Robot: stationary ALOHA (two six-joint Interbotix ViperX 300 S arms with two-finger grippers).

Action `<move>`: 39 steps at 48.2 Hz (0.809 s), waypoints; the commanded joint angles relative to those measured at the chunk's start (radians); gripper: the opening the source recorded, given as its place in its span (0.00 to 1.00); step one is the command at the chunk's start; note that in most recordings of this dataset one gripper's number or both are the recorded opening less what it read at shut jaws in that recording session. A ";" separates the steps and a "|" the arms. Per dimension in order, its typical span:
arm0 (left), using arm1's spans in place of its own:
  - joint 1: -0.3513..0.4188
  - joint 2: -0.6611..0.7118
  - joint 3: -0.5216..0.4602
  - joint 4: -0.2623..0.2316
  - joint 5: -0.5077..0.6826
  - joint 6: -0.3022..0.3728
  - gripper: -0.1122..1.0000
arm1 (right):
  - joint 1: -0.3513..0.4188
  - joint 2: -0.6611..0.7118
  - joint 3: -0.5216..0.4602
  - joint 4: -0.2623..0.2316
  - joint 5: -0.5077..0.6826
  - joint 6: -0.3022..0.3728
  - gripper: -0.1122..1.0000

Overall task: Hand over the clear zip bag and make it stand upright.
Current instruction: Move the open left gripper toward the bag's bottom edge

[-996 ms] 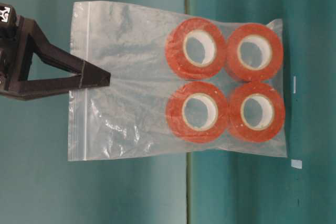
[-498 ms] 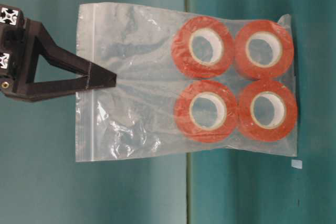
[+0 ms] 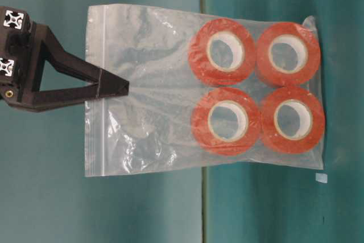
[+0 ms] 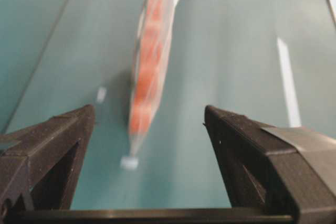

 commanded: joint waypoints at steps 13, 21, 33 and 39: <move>-0.017 0.195 -0.038 0.002 -0.121 -0.009 0.92 | 0.009 -0.012 -0.003 0.003 -0.005 0.025 0.13; -0.023 0.288 -0.055 0.002 -0.212 -0.046 0.92 | 0.009 -0.012 0.009 0.003 -0.009 0.043 0.13; -0.040 0.437 -0.074 0.002 -0.316 -0.106 0.93 | 0.009 -0.012 0.011 0.005 -0.015 0.044 0.13; -0.051 0.509 -0.089 0.002 -0.360 -0.115 0.93 | 0.009 -0.012 0.011 0.005 -0.025 0.044 0.13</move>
